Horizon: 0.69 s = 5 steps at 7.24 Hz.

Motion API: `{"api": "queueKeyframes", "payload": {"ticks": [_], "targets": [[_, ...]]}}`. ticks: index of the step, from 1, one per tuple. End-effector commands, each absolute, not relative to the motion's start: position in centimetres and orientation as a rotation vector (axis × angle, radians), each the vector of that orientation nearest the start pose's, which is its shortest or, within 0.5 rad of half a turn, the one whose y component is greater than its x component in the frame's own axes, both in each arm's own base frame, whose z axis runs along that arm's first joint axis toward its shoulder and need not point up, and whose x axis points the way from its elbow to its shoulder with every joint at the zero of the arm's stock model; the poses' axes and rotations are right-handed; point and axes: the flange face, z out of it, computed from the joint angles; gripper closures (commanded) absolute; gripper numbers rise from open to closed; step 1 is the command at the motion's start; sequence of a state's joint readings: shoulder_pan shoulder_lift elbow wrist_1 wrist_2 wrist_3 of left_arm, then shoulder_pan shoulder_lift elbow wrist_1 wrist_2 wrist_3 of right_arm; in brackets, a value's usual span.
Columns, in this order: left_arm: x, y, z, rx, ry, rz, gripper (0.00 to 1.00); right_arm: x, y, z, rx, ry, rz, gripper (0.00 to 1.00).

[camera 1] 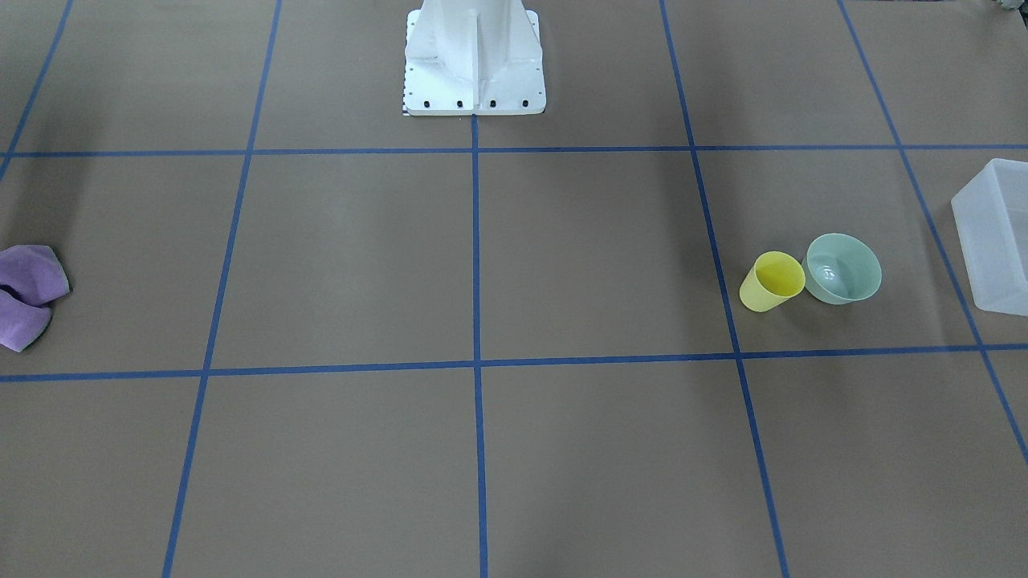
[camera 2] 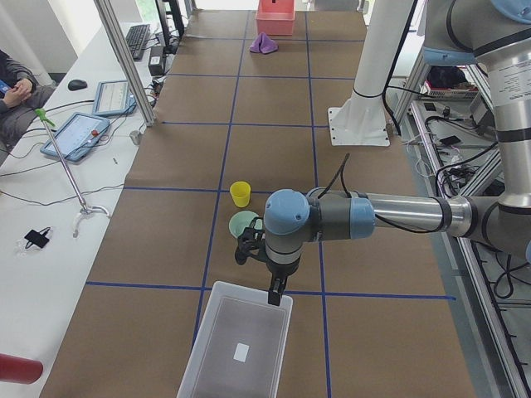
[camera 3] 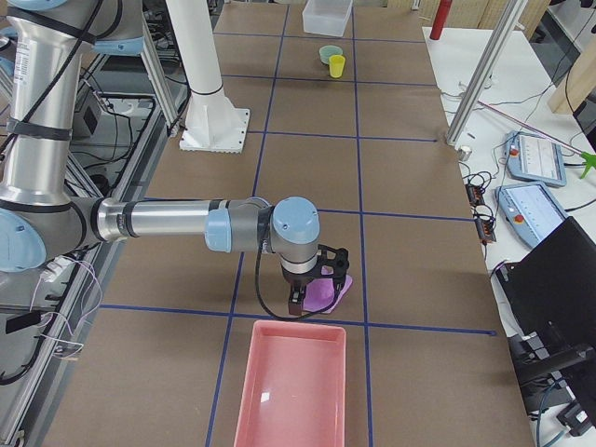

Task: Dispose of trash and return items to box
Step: 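Move the left gripper toward the yellow cup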

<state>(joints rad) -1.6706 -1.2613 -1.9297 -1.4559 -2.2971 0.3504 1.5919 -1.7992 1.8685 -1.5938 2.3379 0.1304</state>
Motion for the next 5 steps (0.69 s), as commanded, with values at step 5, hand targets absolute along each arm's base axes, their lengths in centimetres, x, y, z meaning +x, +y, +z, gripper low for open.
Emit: {"api": "queueKeyframes", "payload": {"ticks": [5], "targets": [[-9.9, -37.6, 59.1, 0.192, 0.711, 0.27, 0.02, 6.8, -39.8, 61.5, 0.002, -0.77, 0.114, 0.0]]}}
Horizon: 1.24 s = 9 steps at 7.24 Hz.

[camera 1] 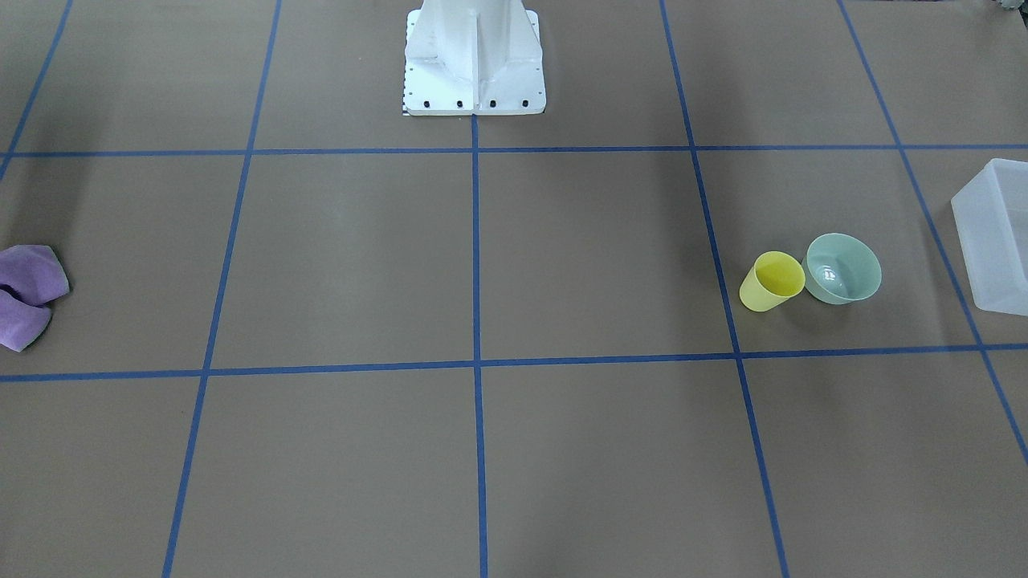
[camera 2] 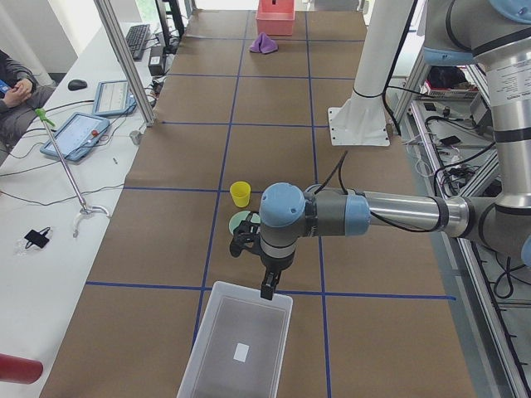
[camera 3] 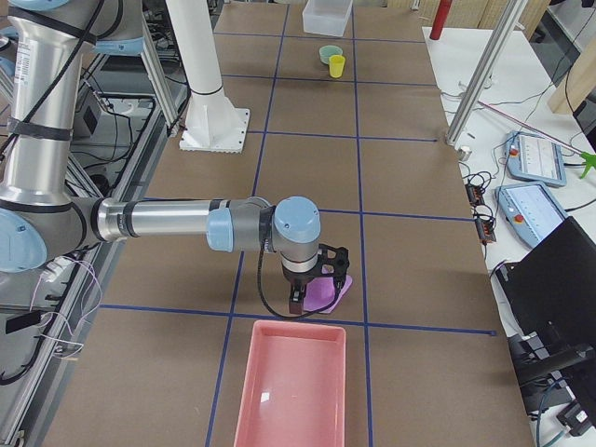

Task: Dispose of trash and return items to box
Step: 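Move the left gripper toward the yellow cup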

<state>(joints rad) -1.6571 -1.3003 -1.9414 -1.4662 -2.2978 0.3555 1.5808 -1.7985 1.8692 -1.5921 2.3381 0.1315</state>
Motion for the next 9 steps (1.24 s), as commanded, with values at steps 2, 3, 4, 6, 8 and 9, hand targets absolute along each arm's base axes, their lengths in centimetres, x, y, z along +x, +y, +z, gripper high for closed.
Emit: {"api": "queueKeyframes", "payload": {"ticks": [2, 3, 4, 6, 8, 9], "targets": [[-10.3, -41.4, 54.5, 0.329, 0.685, 0.322, 0.02, 6.8, -40.0, 61.2, 0.025, -0.773, 0.105, 0.0], [-10.4, -43.3, 53.0, 0.46, 0.646, 0.37, 0.02, 6.7, -40.4, 60.7, 0.073, -0.783, 0.089, 0.0], [-10.6, -46.1, 52.4, 0.53, 0.634, 0.379, 0.02, 6.7, -41.1, 59.5, 0.152, -0.788, 0.063, 0.0], [-10.3, -46.4, 52.8, 0.572, 0.648, 0.395, 0.02, 5.5, -42.1, 57.4, 0.305, -0.79, -0.035, 0.0], [-1.4, -48.1, 50.4, 0.548, 0.742, 0.482, 0.01, 1.8, -43.9, 55.5, 0.315, -0.81, -0.056, 0.0], [2.2, -48.5, 49.6, 0.485, 0.8, 0.406, 0.01, -0.6, -44.8, 54.6, 0.303, -0.792, -0.05, 0.0]]}}
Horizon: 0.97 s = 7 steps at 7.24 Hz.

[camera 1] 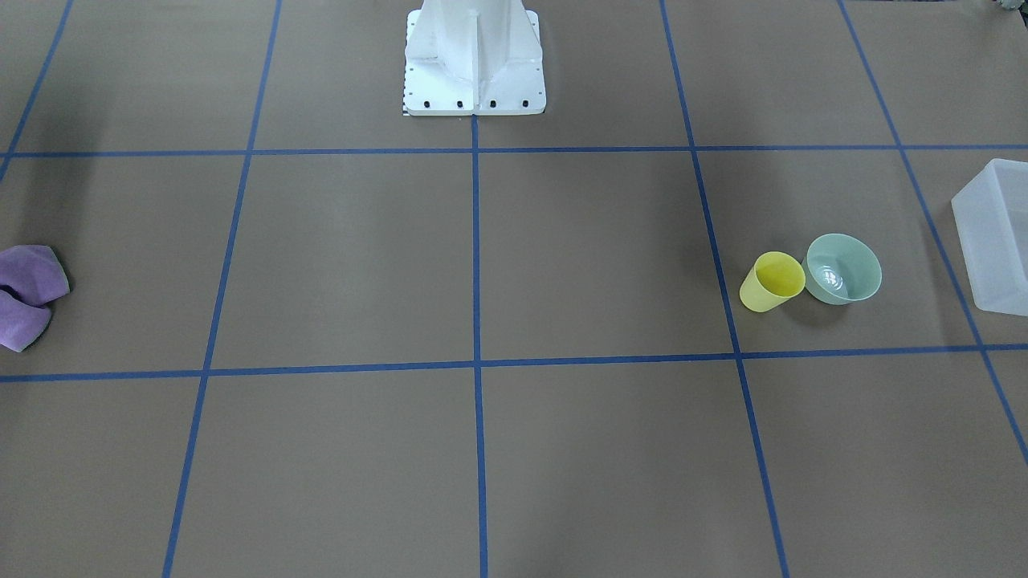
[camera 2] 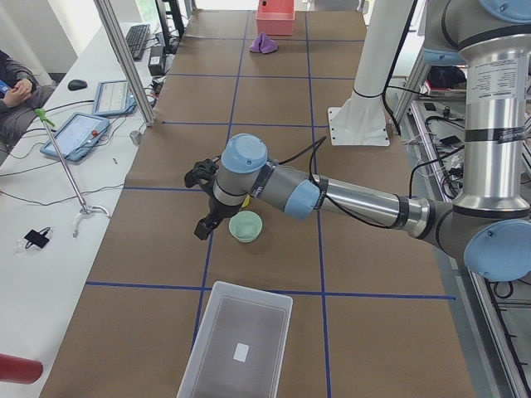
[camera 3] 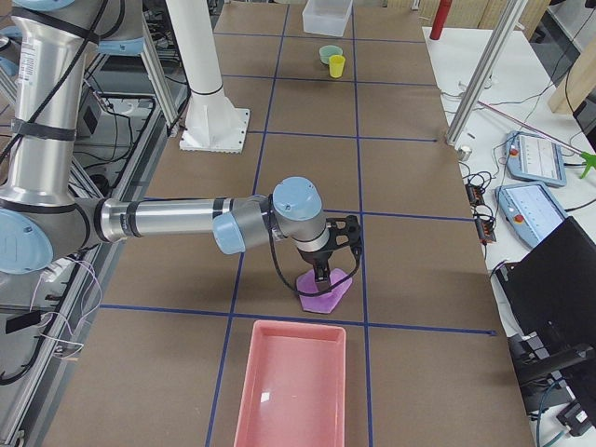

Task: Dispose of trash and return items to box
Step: 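Move the left gripper toward the yellow cup, then grasp the yellow cup with the left gripper and lift it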

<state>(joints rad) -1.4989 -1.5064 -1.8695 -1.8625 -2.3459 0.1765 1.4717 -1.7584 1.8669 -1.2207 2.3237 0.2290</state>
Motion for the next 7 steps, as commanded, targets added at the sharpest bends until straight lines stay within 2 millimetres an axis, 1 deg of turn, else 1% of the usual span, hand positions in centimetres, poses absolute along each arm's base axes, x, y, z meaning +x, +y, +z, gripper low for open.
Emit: {"api": "queueKeyframes", "payload": {"ticks": [1, 2, 3, 4, 5, 6, 7], "targets": [[6.7, -48.3, 48.8, 0.42, 0.869, 0.309, 0.01, -2.0, -45.2, 54.2, 0.296, -0.793, -0.055, 0.0], [11.4, -47.9, 49.1, 0.371, 0.911, 0.249, 0.01, -2.5, -45.2, 54.1, 0.287, -0.797, -0.046, 0.0], [16.6, -47.8, 49.1, 0.308, 0.901, 0.203, 0.02, -2.4, -45.2, 54.2, 0.287, -0.795, -0.046, 0.0], [21.4, -48.3, 47.8, 0.304, 0.869, 0.157, 0.02, -2.5, -45.2, 54.3, 0.285, -0.795, -0.045, 0.0], [25.0, -48.7, 46.9, 0.282, 0.879, 0.141, 0.03, -2.4, -45.1, 54.2, 0.285, -0.795, -0.045, 0.0], [26.1, -49.7, 47.4, 0.272, 0.874, 0.147, 0.07, -2.4, -45.0, 54.5, 0.281, -0.793, -0.043, 0.0], [27.1, -50.1, 48.1, 0.272, 0.869, 0.159, 0.14, -2.3, -45.0, 54.6, 0.283, -0.783, -0.04, 0.0]]}}
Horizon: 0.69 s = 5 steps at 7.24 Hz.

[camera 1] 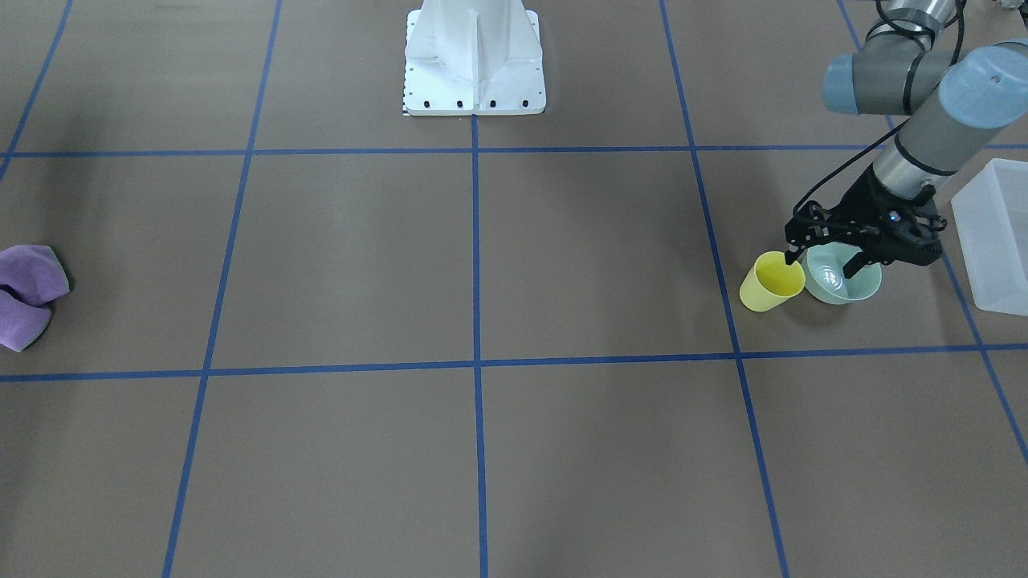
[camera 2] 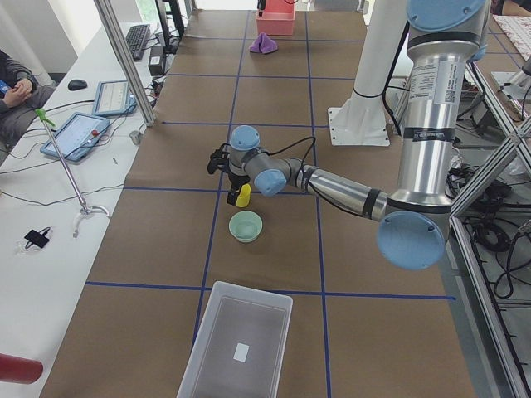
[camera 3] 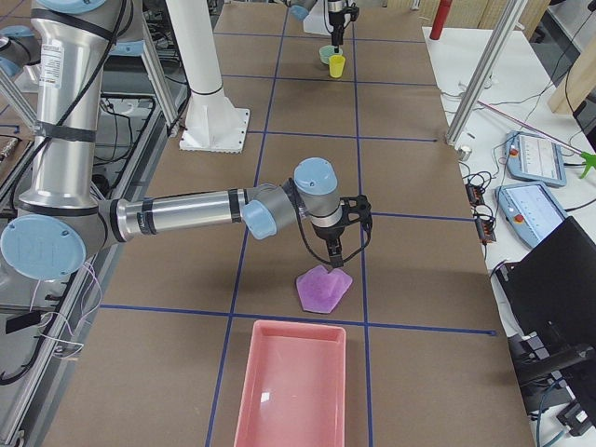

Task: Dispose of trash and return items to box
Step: 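Grasp the yellow cup with the left gripper and lift it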

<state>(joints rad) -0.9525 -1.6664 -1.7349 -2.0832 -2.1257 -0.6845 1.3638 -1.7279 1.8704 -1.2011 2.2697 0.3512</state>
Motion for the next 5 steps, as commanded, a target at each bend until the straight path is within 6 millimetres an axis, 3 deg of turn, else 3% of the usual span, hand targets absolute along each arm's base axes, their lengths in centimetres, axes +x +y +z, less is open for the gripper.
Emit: {"api": "queueKeyframes", "payload": {"ticks": [1, 2, 3, 4, 5], "targets": [[28.8, -50.2, 49.5, 0.289, 0.857, 0.175, 0.32, -2.3, -45.0, 54.6, 0.284, -0.78, -0.039, 0.0], [29.3, -50.4, 49.7, 0.299, 0.866, 0.179, 0.52, -2.3, -45.0, 54.6, 0.284, -0.78, -0.039, 0.0], [29.2, -50.4, 49.6, 0.302, 0.868, 0.181, 0.96, -2.3, -45.0, 54.7, 0.284, -0.781, -0.04, 0.0], [29.1, -50.3, 48.9, 0.313, 0.876, 0.188, 1.0, -2.3, -45.0, 54.7, 0.284, -0.781, -0.04, 0.0], [28.3, -49.3, 47.1, 0.31, 0.918, 0.21, 1.0, -2.3, -45.0, 54.6, 0.287, -0.782, -0.041, 0.0]]}}
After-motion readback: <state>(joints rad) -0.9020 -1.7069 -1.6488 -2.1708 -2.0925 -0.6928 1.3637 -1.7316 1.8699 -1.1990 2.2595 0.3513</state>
